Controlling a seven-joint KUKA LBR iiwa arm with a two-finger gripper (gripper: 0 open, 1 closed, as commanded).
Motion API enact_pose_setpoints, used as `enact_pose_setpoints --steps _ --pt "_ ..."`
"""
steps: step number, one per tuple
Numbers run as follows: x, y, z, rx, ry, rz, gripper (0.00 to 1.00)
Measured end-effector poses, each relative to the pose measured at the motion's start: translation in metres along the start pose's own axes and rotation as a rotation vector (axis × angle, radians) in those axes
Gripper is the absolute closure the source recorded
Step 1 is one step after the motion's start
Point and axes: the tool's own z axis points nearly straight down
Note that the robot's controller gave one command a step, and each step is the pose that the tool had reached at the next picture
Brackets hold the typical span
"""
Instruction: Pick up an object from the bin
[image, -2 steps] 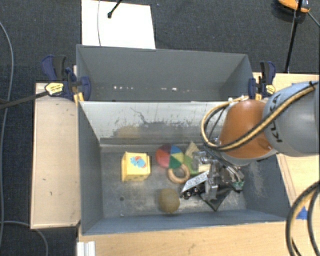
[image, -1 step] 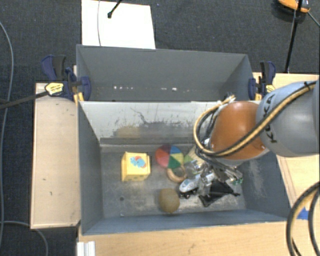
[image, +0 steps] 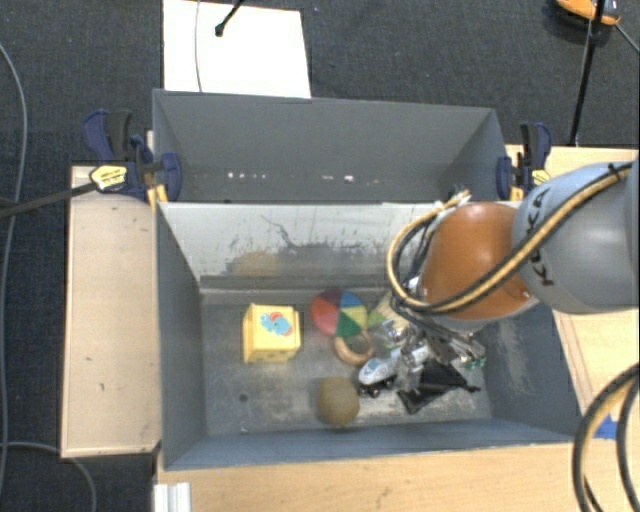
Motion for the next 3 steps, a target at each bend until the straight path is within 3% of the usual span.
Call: enact_pose_setpoints --steps 1,3 --pt "0.0279 -0.0001 -0.0002 0.003 -0.007 -0.333 1.00" --pt "0.0279 -0.0002 -0.0002 0.003 -0.007 -0.332 1.00"
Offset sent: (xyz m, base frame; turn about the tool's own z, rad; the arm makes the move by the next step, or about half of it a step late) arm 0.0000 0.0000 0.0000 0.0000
